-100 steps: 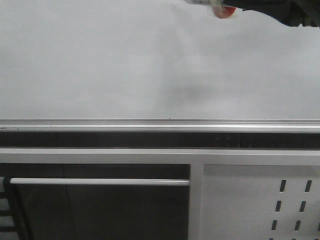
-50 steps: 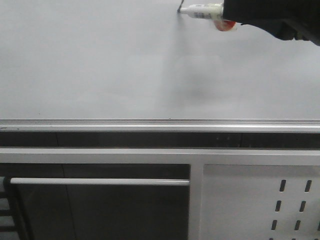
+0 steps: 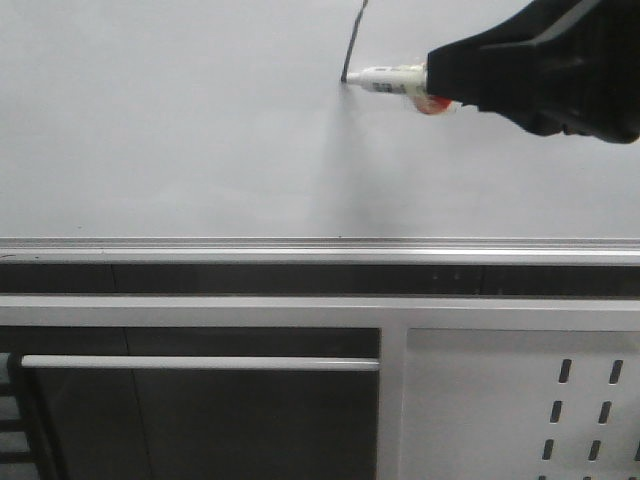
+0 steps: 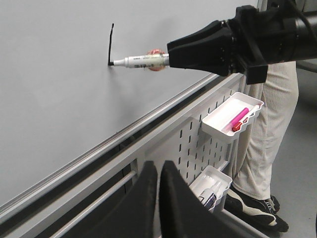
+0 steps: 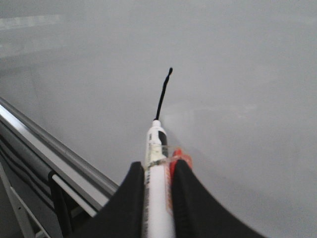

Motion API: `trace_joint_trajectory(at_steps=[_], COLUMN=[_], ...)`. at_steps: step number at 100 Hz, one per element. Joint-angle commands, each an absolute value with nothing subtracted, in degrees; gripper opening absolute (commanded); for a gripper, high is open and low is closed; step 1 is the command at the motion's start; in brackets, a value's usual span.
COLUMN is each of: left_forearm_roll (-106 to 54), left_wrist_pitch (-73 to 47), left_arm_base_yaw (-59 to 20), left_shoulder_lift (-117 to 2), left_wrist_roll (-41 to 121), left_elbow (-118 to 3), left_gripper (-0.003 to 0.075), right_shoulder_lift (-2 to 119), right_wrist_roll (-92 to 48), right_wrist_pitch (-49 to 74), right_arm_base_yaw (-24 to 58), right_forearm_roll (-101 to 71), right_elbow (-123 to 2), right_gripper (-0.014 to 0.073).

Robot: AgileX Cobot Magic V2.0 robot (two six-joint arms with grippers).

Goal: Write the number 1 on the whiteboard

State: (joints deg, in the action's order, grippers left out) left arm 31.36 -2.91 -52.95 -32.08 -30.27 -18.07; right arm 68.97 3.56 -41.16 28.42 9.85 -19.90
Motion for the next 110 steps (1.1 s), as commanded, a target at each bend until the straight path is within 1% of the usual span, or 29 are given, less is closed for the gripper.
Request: trace_joint_trajectory(at_steps=[1, 52, 78, 94, 110], left_forearm_roll=[31.4, 31.4, 31.4, 31.4, 31.4], left_wrist_pitch=[1.4, 2.2, 2.6, 1.6, 1.9], left_arm_base_yaw=[-53.0, -53.0, -53.0, -53.0, -53.0], left_shoulder_lift=[-32.0, -32.0, -32.0, -32.0, -32.0], left_wrist_roll=[-30.7, -30.7, -30.7, -30.7, -30.7], left_elbow=[-19.6, -19.6, -19.6, -19.6, -19.6], left_gripper=[-0.0018, -0.0018, -0.0018, -0.0018, -0.0018], right_shoulder_lift=[69.5, 74.2, 74.2, 72.5, 67.3], right_wrist_roll=[2.9, 3.4, 3.4, 3.4, 3.4], right_wrist_pitch=[-43.7, -42.8, -42.9, -42.8, -45.1], right_arm_base_yaw=[28.0, 28.0, 28.1, 30.9, 34.9], right_forearm_roll=[7.7, 7.7, 8.0, 8.1, 4.3], right_elbow=[-21.9, -21.8, -21.8, -21.4, -16.2], right_gripper=[-0.0050, -0.0050, -0.0050, -0.0050, -0.0050])
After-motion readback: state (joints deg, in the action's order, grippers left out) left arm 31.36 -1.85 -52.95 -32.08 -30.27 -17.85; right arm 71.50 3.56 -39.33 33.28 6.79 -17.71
